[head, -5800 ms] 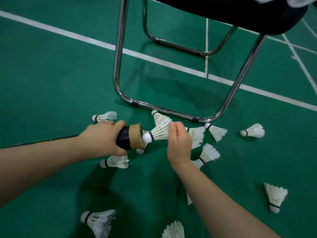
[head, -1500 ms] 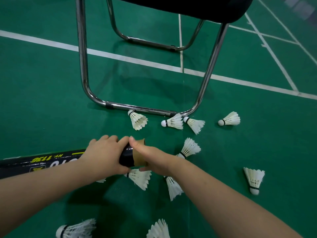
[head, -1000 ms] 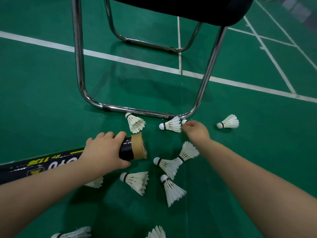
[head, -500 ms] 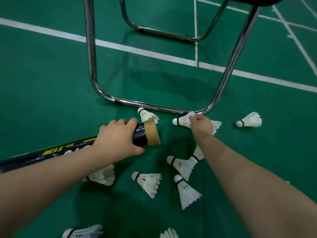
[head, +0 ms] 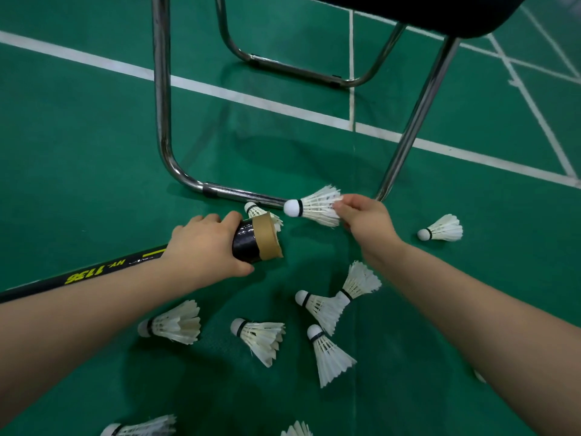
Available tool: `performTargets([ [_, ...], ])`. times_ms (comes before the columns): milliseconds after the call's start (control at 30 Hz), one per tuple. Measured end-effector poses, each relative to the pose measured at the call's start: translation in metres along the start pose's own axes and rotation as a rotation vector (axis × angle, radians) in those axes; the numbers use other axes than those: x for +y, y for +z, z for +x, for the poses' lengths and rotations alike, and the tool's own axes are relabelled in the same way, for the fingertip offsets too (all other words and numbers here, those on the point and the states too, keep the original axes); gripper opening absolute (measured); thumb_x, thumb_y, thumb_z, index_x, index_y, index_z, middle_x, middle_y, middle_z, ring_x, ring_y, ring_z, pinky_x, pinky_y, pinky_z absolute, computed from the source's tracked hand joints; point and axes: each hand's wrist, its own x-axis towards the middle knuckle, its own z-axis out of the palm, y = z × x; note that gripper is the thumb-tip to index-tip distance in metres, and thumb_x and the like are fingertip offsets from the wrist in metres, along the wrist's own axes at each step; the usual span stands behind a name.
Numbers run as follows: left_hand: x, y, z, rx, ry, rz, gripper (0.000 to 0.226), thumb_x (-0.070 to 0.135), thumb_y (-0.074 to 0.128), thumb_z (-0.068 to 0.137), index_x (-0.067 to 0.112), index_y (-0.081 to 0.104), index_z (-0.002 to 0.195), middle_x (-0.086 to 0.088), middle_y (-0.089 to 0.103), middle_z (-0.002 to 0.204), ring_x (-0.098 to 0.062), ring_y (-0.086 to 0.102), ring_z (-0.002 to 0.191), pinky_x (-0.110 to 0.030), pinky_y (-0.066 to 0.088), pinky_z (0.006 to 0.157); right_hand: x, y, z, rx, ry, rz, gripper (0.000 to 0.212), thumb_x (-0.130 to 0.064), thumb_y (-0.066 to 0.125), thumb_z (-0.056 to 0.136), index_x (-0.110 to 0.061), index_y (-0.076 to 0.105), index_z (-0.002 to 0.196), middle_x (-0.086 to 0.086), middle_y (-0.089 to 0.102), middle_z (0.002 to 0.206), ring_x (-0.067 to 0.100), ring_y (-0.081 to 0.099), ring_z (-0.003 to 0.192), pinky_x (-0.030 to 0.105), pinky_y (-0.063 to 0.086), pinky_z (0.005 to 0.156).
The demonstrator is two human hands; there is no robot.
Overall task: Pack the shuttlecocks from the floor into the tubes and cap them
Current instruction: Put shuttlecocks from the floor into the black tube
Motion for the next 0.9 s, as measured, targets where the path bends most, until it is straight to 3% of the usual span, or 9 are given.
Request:
performTargets([
  [67, 0.000, 0.000, -0.002, 0.002, 0.004, 0.000, 0.067, 0.063, 0.064, 0.062, 0.029, 0.041, 0.114, 0.002, 0.052, 0.095, -0.023, 0.050, 0.093, -0.034, 0.041, 0.074, -0.008, 0.002, -0.008, -0.034, -0.028, -0.021, 0.026, -0.015, 0.059, 0.090, -0.005, 0.063, 0.113, 0.003, 0.068, 0.099, 0.014, 0.062, 0.085, 0.030, 0.049, 0.090],
  [100, 0.000, 0.000, -0.003, 0.009, 0.008, 0.003, 0.067, 0.063, 0.064, 0.062, 0.029, 0.041, 0.114, 0.002, 0.052, 0.095, -0.023, 0.050, 0.093, -0.034, 0.043, 0.075, -0.012, 0.003, -0.014, -0.055, -0.060, -0.067, 0.027, -0.015, 0.058, 0.091, -0.005, 0.063, 0.115, 0.004, 0.068, 0.102, 0.015, 0.063, 0.087, 0.029, 0.050, 0.089],
  [200, -0.001, -0.003, -0.008, 0.028, 0.018, 0.003, 0.066, 0.063, 0.064, 0.061, 0.028, 0.041, 0.112, 0.002, 0.053, 0.095, -0.023, 0.051, 0.092, -0.035, 0.044, 0.075, -0.019, 0.003, -0.036, -0.102, -0.132, -0.231, 0.018, -0.015, 0.054, 0.092, -0.009, 0.064, 0.106, 0.002, 0.064, 0.087, 0.011, 0.050, 0.062, 0.021, 0.043, 0.058],
  [267, -0.002, -0.006, -0.011, 0.026, 0.029, 0.003, 0.066, 0.064, 0.064, 0.061, 0.030, 0.040, 0.113, 0.003, 0.053, 0.096, -0.021, 0.050, 0.092, -0.034, 0.044, 0.074, -0.016, -0.002, -0.047, -0.107, -0.135, -0.277, 0.013, -0.016, 0.055, 0.092, -0.009, 0.064, 0.096, -0.001, 0.059, 0.075, 0.012, 0.044, 0.059, 0.024, 0.037, 0.054],
  [467, 0.012, -0.012, -0.021, 0.009, 0.071, -0.006, 0.065, 0.065, 0.064, 0.061, 0.030, 0.038, 0.110, 0.004, 0.051, 0.094, -0.019, 0.047, 0.089, -0.035, 0.046, 0.075, -0.001, 0.006, -0.077, -0.146, -0.129, -0.158, 0.019, -0.016, 0.056, 0.092, -0.032, 0.064, 0.086, -0.013, 0.067, 0.083, 0.019, 0.062, 0.073, 0.028, 0.051, 0.067],
  [633, 0.038, -0.017, -0.015, 0.014, 0.126, -0.043, 0.065, 0.061, 0.064, 0.059, 0.031, 0.039, 0.110, 0.003, 0.051, 0.090, -0.021, 0.048, 0.087, -0.036, 0.048, 0.077, 0.002, 0.017, -0.083, -0.292, -0.060, 0.090, 0.031, -0.004, 0.044, 0.088, -0.021, 0.067, 0.102, -0.003, 0.068, 0.097, 0.011, 0.059, 0.096, 0.019, 0.045, 0.085],
  [800, 0.051, -0.020, -0.016, 0.017, 0.162, -0.026, 0.063, 0.061, 0.064, 0.059, 0.031, 0.040, 0.108, 0.004, 0.049, 0.088, -0.022, 0.047, 0.086, -0.036, 0.047, 0.076, 0.004, -0.005, -0.067, -0.563, -0.039, -0.016, 0.065, -0.007, 0.041, 0.046, -0.017, 0.067, 0.104, 0.029, 0.056, 0.118, 0.045, 0.046, 0.118, 0.052, 0.038, 0.104],
  [867, 0.057, -0.020, -0.019, 0.000, 0.206, -0.004, 0.064, 0.062, 0.064, 0.059, 0.033, 0.040, 0.111, 0.003, 0.051, 0.092, -0.022, 0.048, 0.090, -0.035, 0.046, 0.077, 0.005, -0.006, -0.063, -0.688, 0.005, -0.152, 0.065, -0.010, 0.045, 0.041, -0.006, 0.064, 0.103, 0.036, 0.053, 0.113, 0.052, 0.047, 0.111, 0.056, 0.039, 0.099],
  [900, 0.061, -0.021, -0.020, -0.008, 0.233, 0.013, 0.064, 0.061, 0.064, 0.059, 0.034, 0.040, 0.111, 0.004, 0.051, 0.092, -0.021, 0.048, 0.089, -0.035, 0.046, 0.077, 0.006, -0.007, -0.061, -0.739, 0.033, -0.181, 0.068, -0.012, 0.049, 0.038, 0.006, 0.057, 0.104, 0.033, 0.055, 0.102, 0.049, 0.051, 0.098, 0.069, 0.027, 0.100],
])
